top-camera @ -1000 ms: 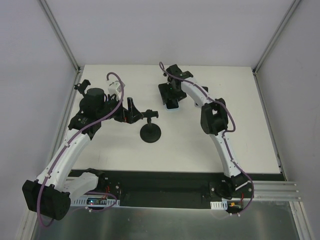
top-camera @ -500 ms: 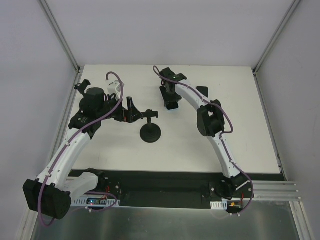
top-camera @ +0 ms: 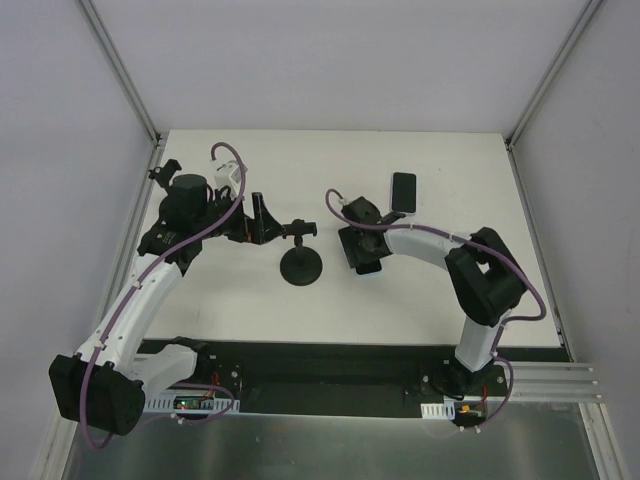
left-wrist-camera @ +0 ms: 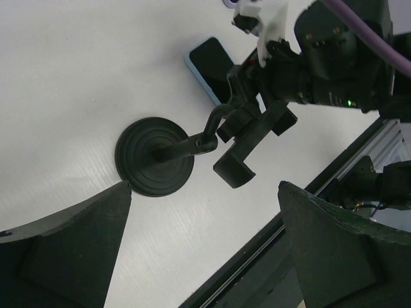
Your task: Place the phone on the phone stand
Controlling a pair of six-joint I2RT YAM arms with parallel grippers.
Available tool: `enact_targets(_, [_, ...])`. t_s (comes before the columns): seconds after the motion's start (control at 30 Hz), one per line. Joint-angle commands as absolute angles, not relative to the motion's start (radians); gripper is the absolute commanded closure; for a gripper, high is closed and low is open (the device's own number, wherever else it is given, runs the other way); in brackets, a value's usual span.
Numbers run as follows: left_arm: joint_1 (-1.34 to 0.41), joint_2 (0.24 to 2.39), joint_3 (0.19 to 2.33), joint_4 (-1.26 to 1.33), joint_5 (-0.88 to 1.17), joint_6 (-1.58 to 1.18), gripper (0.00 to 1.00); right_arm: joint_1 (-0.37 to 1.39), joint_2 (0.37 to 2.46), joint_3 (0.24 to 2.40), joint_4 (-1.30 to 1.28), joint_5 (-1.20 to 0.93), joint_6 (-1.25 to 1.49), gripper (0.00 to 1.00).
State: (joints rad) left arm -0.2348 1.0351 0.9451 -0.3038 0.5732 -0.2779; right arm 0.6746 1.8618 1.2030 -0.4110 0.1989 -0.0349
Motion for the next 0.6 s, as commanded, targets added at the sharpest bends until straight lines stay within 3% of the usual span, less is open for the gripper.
enact_targets(0.0, [-0.227, 1.051, 0.948, -0.27, 0.618, -0.285, 0.06, 0.759, 1.864, 1.011, -0.427, 0.147, 0.078, 0.52])
enact_targets(0.07, [-0.227, 1.068, 0.956, -0.267, 0.659, -0.279, 0.08, 0.773, 1.858, 0.994, -0.41, 0.156, 0.083, 0.36])
enact_targets(0.1, [-0.227, 1.072, 0.957, -0.264, 0.679, -0.269, 0.08, 0.772, 1.859, 0.999, -0.396, 0.15, 0.078, 0.19])
enact_targets(0.2, [-0.233, 1.071, 0.948, -0.238, 0.706, -0.238, 0.05, 0.769, 1.867, 1.041, -0.416, 0.149, 0.045, 0.02])
enact_targets(0.27, [-0.238, 1.055, 0.922, -0.203, 0.692, -0.216, 0.05, 0.769, 1.865, 1.06, -0.419, 0.149, 0.017, 0.04])
enact_targets(0.5, [-0.273, 1.12, 0.93, -0.198, 0.653, -0.187, 0.29, 0.758, 1.922, 1.157, -0.446, 0.13, -0.029, 0.01])
enact_targets(0.57, [-0.291, 1.14, 0.94, -0.196, 0.652, -0.187, 0.27, 0.758, 1.916, 1.143, -0.439, 0.133, -0.028, 0.03])
